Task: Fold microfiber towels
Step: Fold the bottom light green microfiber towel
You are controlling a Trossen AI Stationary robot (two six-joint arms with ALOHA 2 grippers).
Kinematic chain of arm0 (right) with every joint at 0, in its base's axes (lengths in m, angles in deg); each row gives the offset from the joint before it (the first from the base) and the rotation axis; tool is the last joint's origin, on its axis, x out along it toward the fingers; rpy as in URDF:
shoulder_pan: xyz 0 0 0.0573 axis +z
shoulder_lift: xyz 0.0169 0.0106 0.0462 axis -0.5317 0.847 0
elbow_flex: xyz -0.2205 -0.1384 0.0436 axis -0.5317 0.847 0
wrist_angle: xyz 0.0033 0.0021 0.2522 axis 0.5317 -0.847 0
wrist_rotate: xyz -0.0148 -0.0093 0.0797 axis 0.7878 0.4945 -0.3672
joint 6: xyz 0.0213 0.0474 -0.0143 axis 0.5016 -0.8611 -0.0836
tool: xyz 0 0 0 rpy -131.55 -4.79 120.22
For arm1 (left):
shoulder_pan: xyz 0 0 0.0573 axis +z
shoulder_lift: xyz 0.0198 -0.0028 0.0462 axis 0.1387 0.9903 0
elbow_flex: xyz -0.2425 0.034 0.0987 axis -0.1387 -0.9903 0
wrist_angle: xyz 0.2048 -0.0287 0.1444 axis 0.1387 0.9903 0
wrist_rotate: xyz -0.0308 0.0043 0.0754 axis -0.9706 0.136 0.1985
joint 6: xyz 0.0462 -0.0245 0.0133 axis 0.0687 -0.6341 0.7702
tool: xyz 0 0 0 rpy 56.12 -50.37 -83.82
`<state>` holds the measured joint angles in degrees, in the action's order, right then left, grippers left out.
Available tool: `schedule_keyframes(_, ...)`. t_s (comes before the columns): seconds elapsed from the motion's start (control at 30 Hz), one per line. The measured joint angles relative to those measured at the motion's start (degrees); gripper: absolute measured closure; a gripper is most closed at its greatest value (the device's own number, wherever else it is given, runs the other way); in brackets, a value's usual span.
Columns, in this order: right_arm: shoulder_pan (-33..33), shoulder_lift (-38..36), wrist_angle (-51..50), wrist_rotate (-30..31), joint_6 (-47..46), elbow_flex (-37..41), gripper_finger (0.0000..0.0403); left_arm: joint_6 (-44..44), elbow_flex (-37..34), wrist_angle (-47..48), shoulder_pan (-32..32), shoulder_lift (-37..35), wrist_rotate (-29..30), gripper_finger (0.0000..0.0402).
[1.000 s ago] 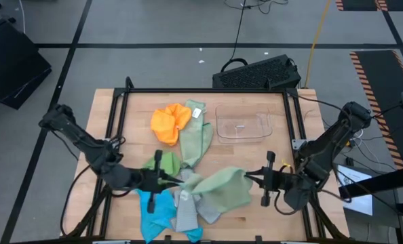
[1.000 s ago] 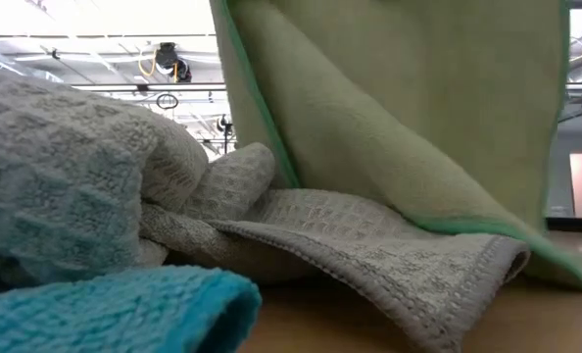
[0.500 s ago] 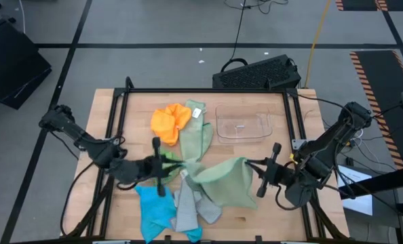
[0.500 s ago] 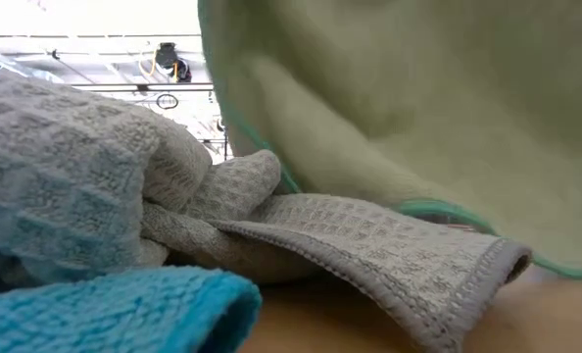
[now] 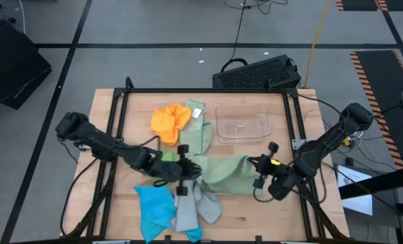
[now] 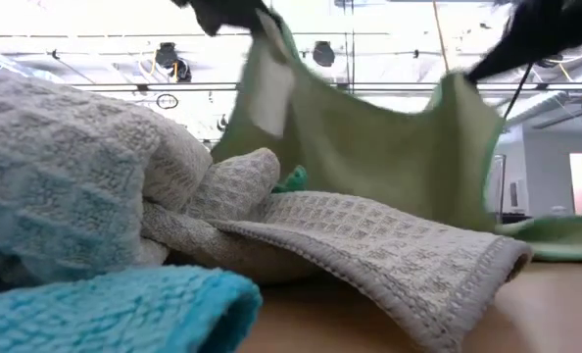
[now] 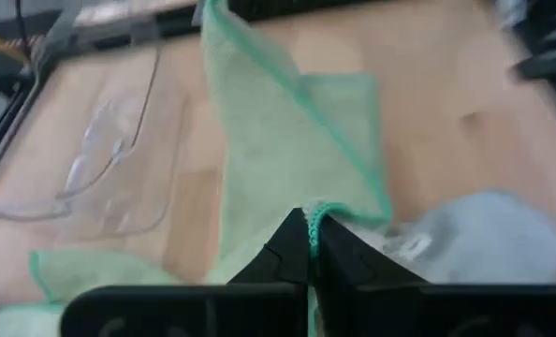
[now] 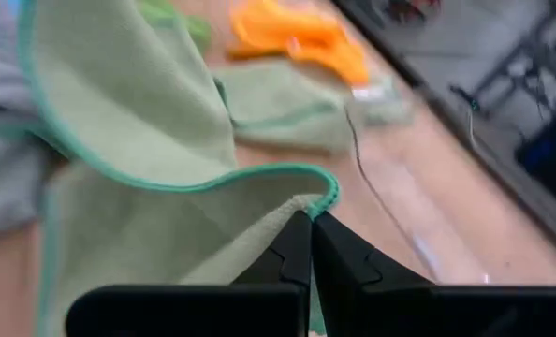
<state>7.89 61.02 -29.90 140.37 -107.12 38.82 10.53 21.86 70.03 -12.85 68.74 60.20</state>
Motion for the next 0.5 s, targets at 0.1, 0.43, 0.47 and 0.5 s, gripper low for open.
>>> schedule_keyframes(0.1, -3.44, 0.0, 2.8, -1.95, -2.75, 4.66, 0.0403, 0.15, 0.0, -2.29, 3.77, 3.73, -0.06, 0.0397)
schedule_keyframes(0.43, -20.04, 0.0, 12.65, -7.87, 6.68, 14.07, 0.0403, 3.85, 0.02, -11.73, 16.23, 11.13, -3.2, 0.0394)
schedule_keyframes(0.47, -21.43, 0.0, 13.0, -8.03, 7.84, 14.44, 0.0403, 3.96, 0.02, -11.66, 17.3, 11.47, -3.65, 0.0395)
schedule_keyframes(0.5, -22.94, -0.02, 13.63, -8.23, 9.19, 14.79, 0.0403, 4.15, 0.02, -11.77, 18.32, 11.93, -3.98, 0.0397)
